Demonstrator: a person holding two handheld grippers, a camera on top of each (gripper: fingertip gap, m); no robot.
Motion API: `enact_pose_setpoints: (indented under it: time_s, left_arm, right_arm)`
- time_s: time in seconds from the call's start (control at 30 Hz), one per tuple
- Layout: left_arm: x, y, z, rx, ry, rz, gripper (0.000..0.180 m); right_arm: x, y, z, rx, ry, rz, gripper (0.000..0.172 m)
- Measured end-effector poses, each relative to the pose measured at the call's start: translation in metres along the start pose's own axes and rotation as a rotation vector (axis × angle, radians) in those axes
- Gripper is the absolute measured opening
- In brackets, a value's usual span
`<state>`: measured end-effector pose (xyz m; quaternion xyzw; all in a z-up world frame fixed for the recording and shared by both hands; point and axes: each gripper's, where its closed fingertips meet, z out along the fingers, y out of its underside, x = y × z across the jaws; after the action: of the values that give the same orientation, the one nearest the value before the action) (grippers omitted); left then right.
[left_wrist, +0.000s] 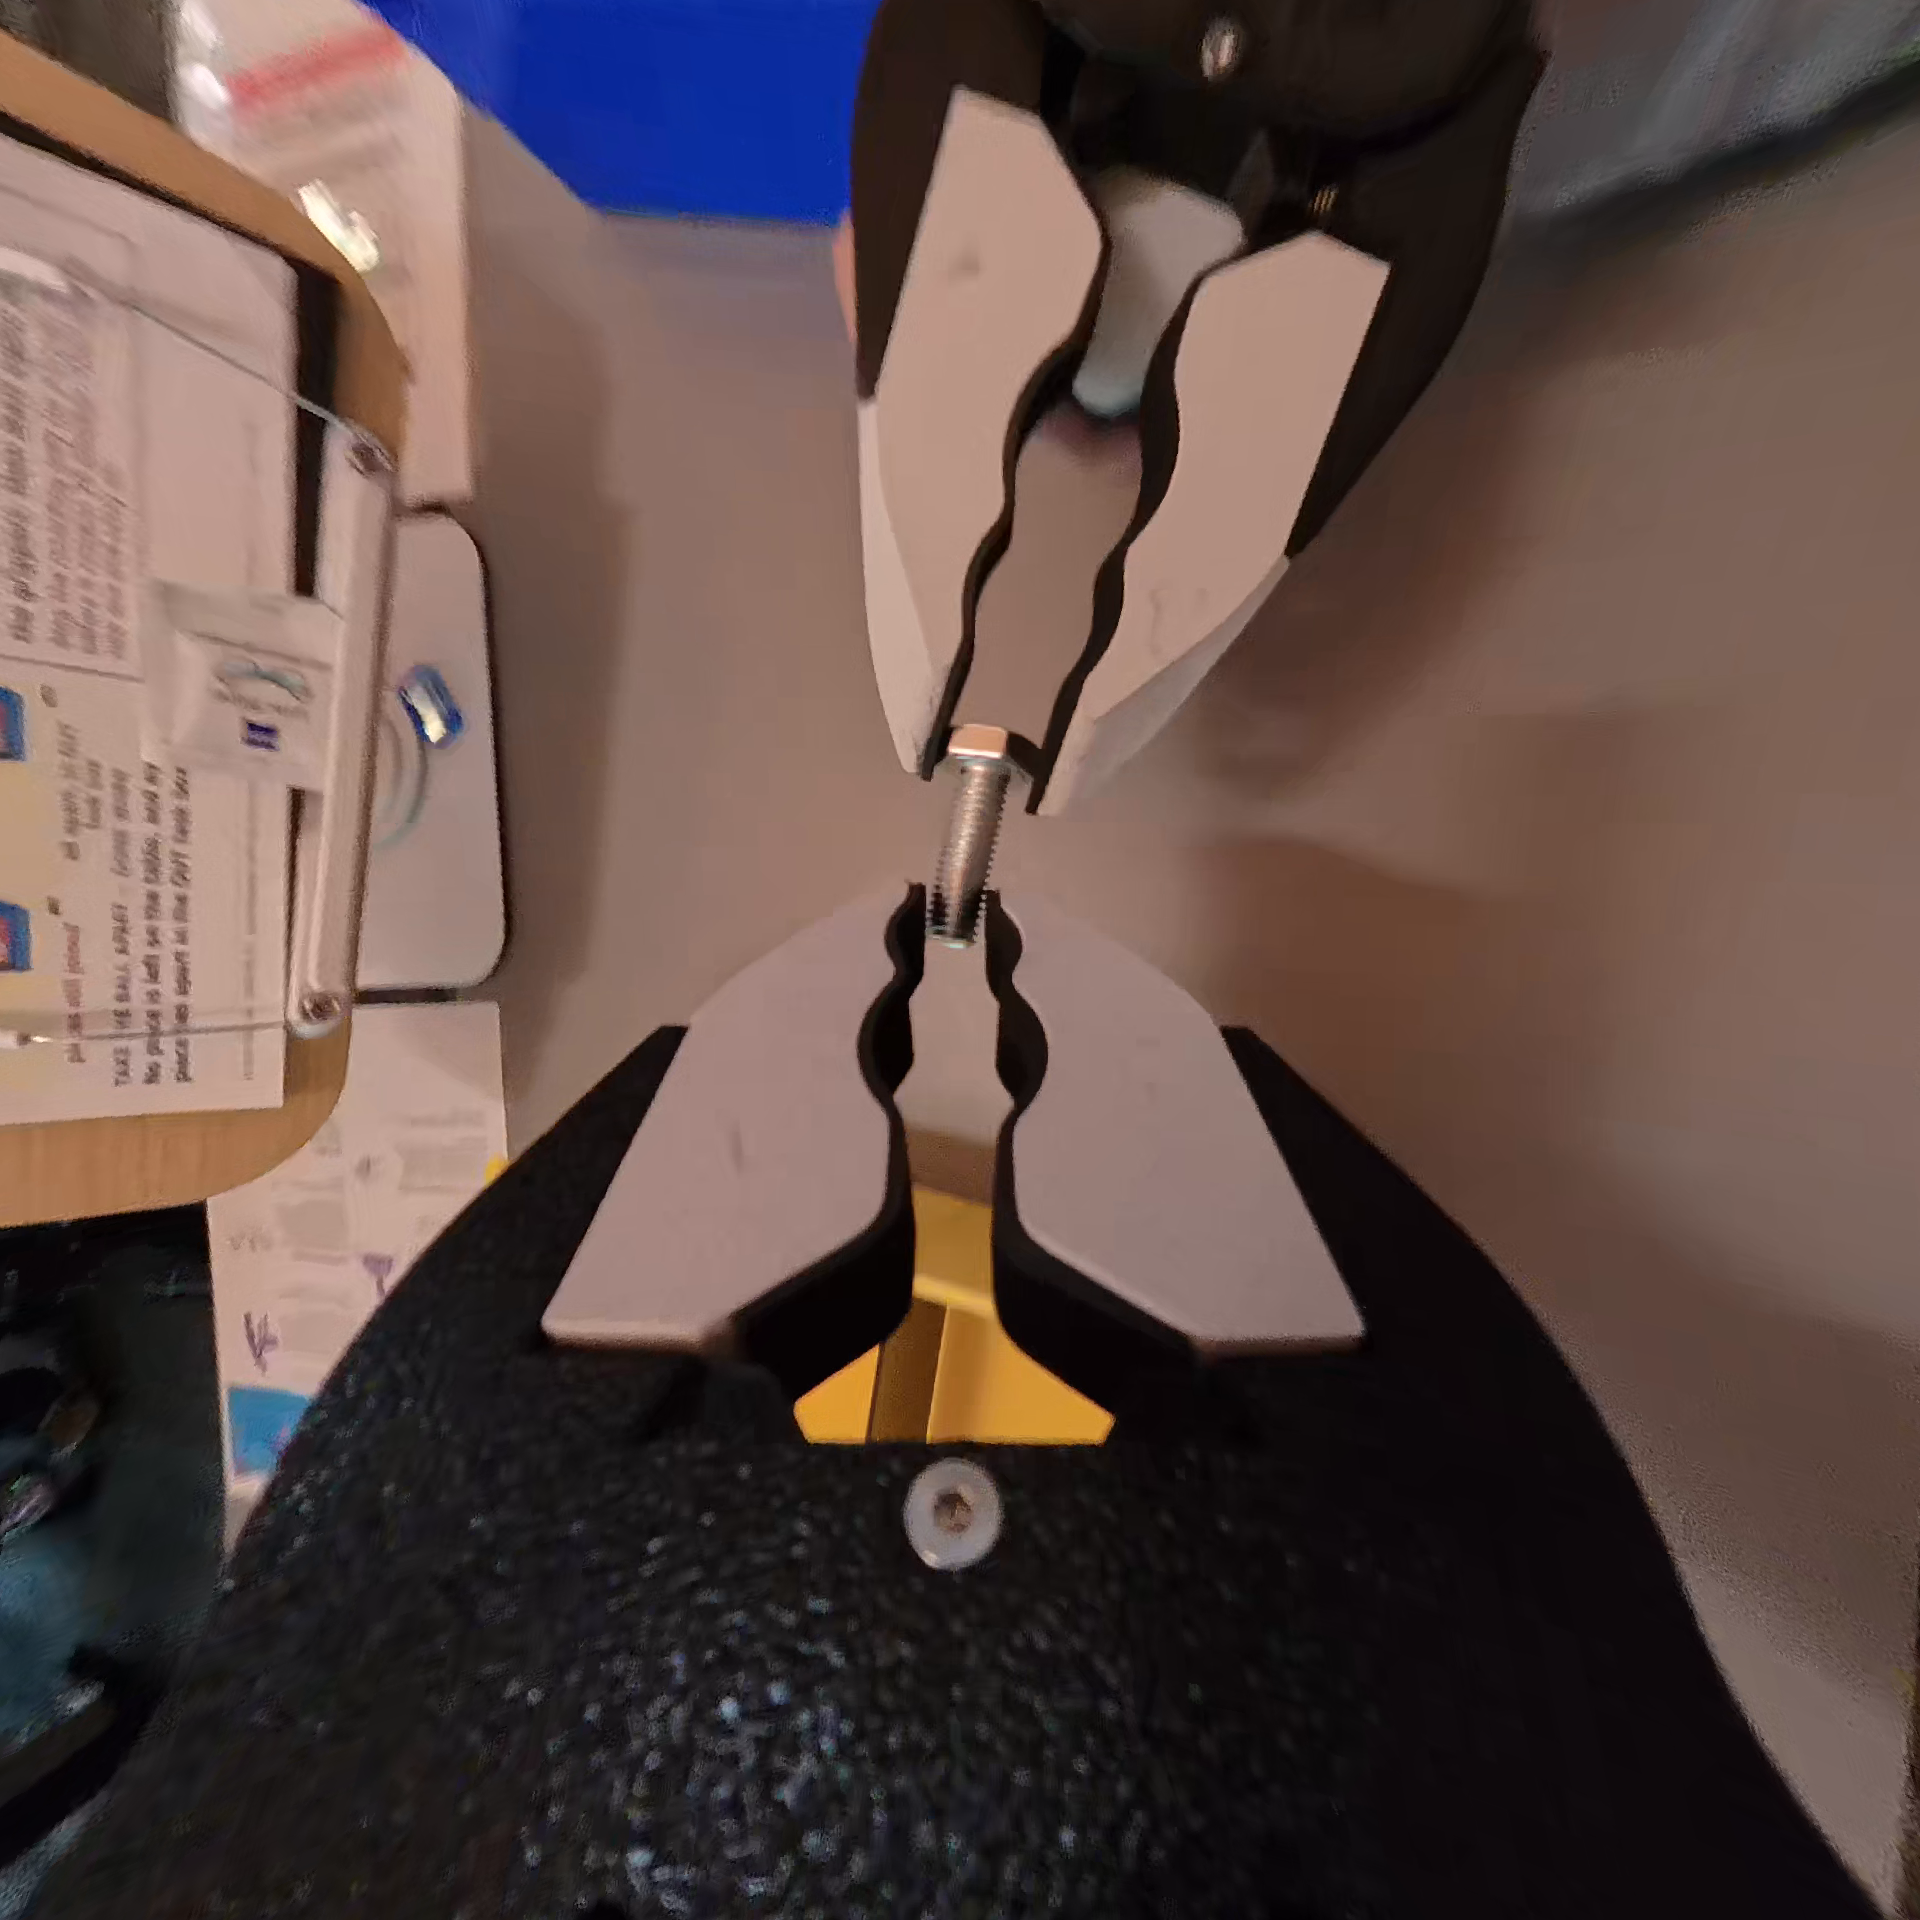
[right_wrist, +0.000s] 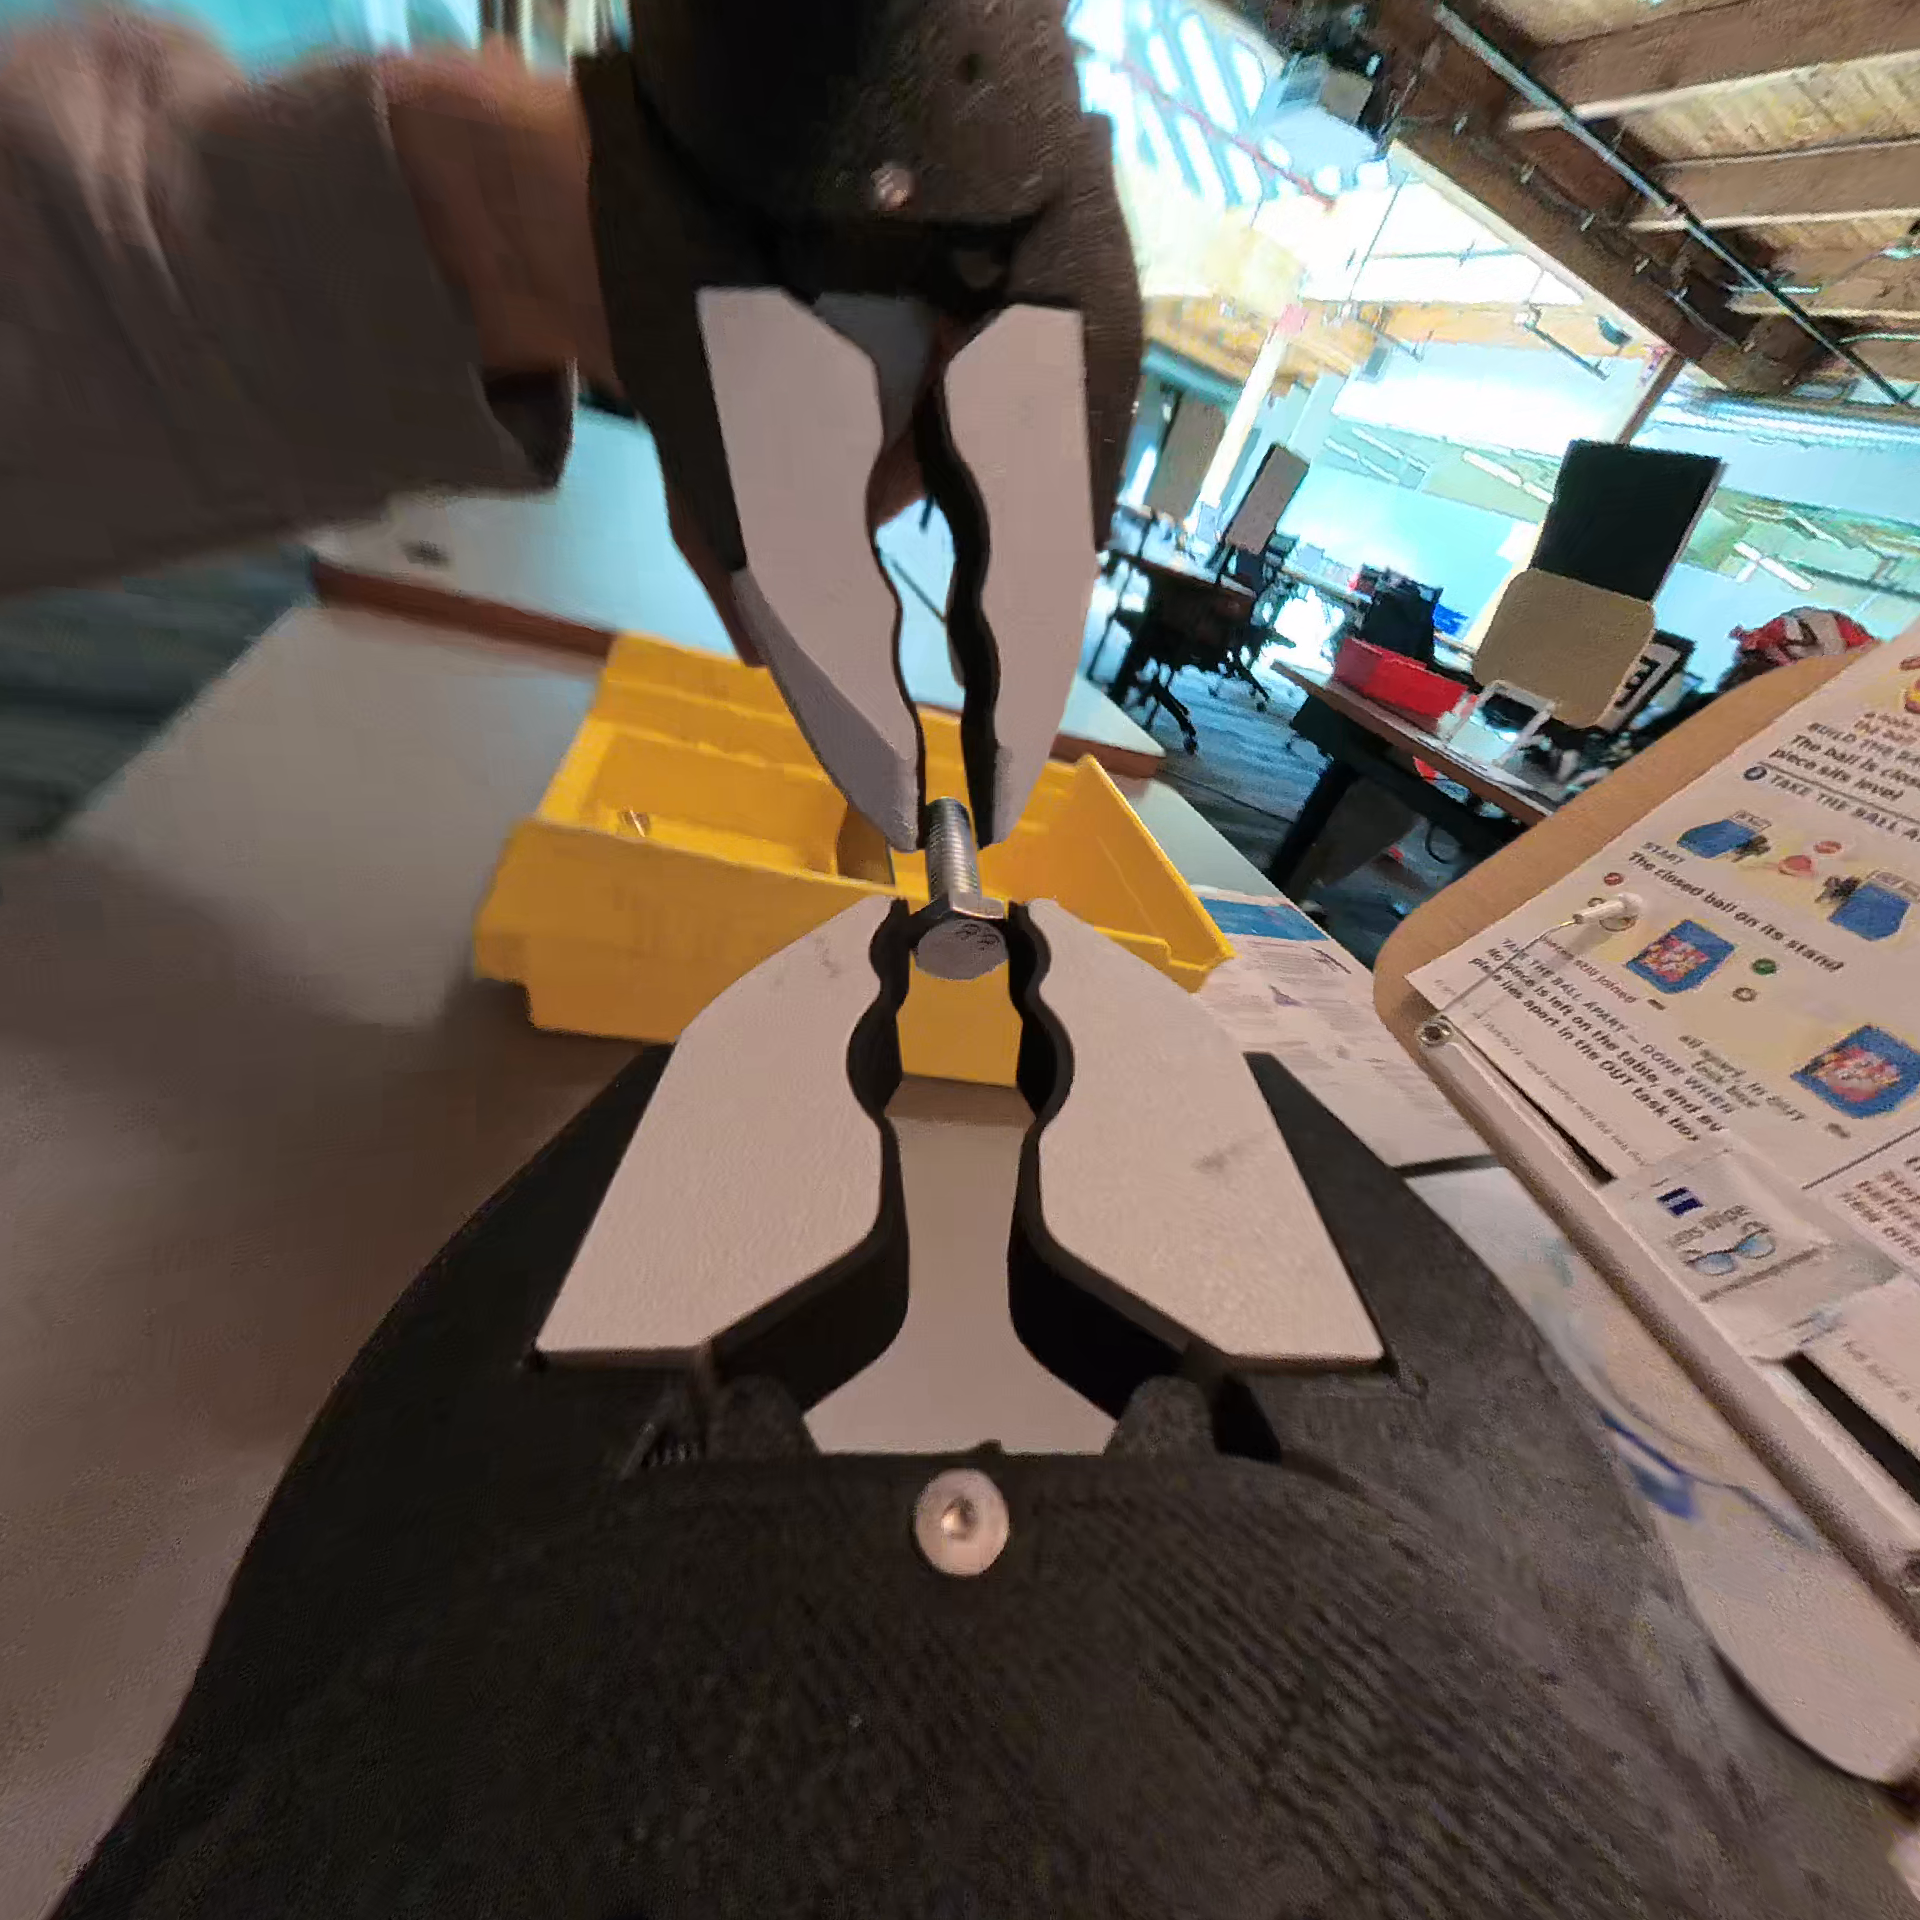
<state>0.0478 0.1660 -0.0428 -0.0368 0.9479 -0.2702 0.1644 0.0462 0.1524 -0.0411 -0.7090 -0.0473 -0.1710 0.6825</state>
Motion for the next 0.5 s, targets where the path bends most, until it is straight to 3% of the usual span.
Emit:
enact_pose_setpoints:
  time_s: [0.17, 0.27, 0.5]
  left_arm:
    - [0.009, -0.046, -0.024, 0.477, -0.023, -0.125, 0.017]
    - [0.007, -0.056, -0.033, 0.645, -0.040, -0.193, 0.012]
    - [0.008, -0.049, -0.019, 0.593, -0.035, -0.197, 0.014]
  right_arm:
    - [0.008, -0.025, -0.027, 0.246, -0.130, 0.347, 0.018]
    - [0.012, -0.031, -0.034, 0.329, -0.178, 0.435, 0.018]
    - [0.000, -0.033, -0.028, 0.316, -0.207, 0.409, 0.018]
